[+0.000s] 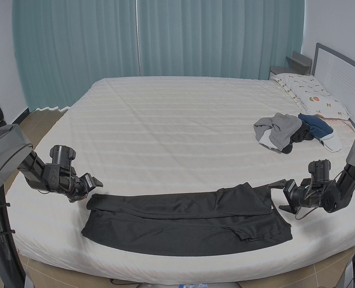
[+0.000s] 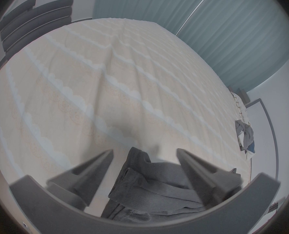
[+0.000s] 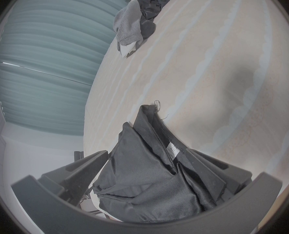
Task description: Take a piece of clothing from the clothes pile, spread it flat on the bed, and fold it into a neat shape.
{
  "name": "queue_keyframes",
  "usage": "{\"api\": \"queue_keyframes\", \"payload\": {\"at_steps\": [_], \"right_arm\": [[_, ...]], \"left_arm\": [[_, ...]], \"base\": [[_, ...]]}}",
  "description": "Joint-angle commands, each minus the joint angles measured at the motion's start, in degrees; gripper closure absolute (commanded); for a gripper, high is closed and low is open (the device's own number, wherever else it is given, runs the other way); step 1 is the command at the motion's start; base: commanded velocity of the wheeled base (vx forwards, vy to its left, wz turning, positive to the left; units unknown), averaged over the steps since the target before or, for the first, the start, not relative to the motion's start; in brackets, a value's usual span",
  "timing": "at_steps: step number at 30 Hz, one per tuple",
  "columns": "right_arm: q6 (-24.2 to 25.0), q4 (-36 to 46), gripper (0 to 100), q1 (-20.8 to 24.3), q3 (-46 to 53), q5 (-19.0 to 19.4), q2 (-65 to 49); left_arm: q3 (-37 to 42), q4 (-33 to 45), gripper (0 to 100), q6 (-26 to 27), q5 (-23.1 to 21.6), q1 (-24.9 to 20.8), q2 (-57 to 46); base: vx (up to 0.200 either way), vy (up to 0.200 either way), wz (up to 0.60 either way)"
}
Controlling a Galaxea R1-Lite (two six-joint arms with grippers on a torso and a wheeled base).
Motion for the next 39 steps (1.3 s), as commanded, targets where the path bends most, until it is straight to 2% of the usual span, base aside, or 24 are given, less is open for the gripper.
{"api": "queue_keyframes", "payload": {"at_steps": [1, 6, 12, 17, 23, 31, 36, 39], "right_arm": [[0.1, 0.0, 0, 0.3, 0.0, -1.8, -3.4], [3.1, 0.0, 0, 0.6, 1.3, -2.5, -6.1], [3.8, 0.0, 0, 1.2, 2.9, -2.2, -6.2], [3.8, -0.1, 0, 2.6, 4.4, -2.3, -6.1], [3.9, 0.0, 0, 3.2, 5.0, -2.2, -6.1], [6.5, -0.1, 0, 4.0, 5.0, -2.3, -6.4], [6.7, -0.1, 0, 5.0, 5.1, -2.4, -6.5], [6.7, -0.1, 0, 5.5, 5.2, -2.4, -7.0]], "left_arm": [[-0.3, 0.4, 0, -1.0, -0.2, 1.0, -4.4], [1.3, 0.7, 0, -1.2, -0.4, 1.4, -7.2], [7.7, 0.2, 0, -6.2, -0.6, 0.9, -10.3], [12.5, -1.1, 0, -6.4, -3.6, -0.6, -9.8], [12.0, -3.8, 0, -8.6, -4.3, -2.3, -6.1], [8.1, -8.1, 0, -14.9, 1.3, -5.2, -0.9], [5.8, -8.2, 0, -15.0, 5.5, -6.1, 1.7], [5.2, -8.1, 0, -15.0, 5.9, -6.0, 2.2]], "base": [[0.0, 0.0, 0.0], [0.0, 0.0, 0.0], [-0.067, 0.0, 0.0], [-0.16, 0.0, 0.0], [0.0, 0.0, 0.0], [0.0, 0.0, 0.0], [0.0, 0.0, 0.0], [0.0, 0.0, 0.0]]}}
